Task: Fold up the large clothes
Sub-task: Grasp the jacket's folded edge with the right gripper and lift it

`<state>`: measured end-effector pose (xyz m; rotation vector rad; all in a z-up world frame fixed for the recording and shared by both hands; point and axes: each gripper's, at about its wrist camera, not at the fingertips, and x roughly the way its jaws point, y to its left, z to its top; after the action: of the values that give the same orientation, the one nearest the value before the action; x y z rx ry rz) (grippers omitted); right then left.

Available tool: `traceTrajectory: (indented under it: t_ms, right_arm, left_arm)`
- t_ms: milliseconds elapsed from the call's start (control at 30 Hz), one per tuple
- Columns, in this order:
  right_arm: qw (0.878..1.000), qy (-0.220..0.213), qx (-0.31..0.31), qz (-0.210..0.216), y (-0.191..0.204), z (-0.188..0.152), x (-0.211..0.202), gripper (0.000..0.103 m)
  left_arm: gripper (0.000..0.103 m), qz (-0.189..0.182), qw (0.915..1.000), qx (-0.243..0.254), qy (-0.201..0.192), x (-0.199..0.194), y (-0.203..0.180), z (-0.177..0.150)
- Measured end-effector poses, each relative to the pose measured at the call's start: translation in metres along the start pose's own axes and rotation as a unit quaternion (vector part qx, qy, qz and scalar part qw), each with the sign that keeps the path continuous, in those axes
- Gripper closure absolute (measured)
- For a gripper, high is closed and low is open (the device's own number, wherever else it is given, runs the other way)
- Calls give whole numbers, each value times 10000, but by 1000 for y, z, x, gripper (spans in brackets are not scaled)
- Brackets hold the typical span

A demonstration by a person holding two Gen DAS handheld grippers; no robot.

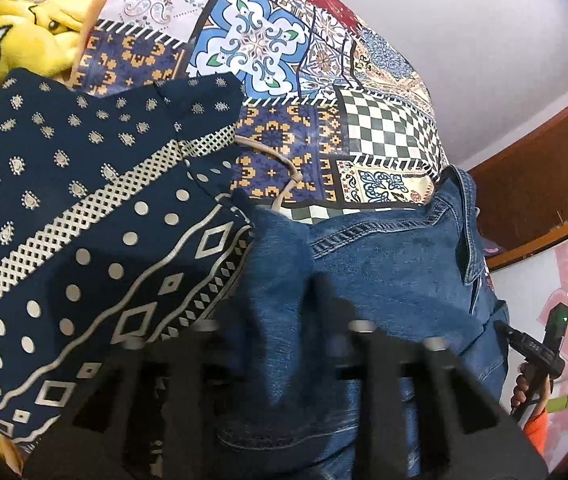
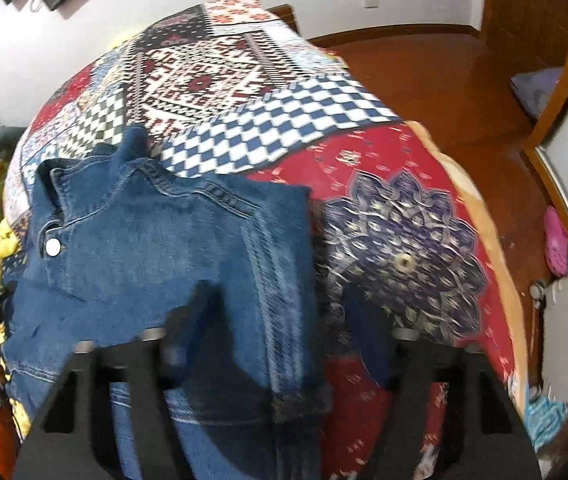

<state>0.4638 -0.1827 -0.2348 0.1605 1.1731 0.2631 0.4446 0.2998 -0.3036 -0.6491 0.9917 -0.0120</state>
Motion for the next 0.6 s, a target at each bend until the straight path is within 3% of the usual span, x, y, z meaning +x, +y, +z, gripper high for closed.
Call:
traceTrajectory:
  t_ms: [33,133,267,467,600]
  right_arm:
    - [9999,67,-11,74,2,1,3,75]
    - [9997,18,-164,-185,13,1,2,86]
    - [9981,-281,-493,-221,29,3,-17,88]
    - [9939,-707,-842,120,63,19,-52,89]
    - [9892,-954,-1083,258,92,34,-53,89]
  left_arm:
    - [89,21,10000,25,-42,-2,-1,-1]
    - [95,-36,9993,139,-334,-23,-7,-4]
    - [96,-84,9965,463,-687,-64,-26,-7]
    - [96,345,9873,1056,-1140,-119,-52,-9]
    - [96,663,9834,1075,-1299,-130,-46,-1]
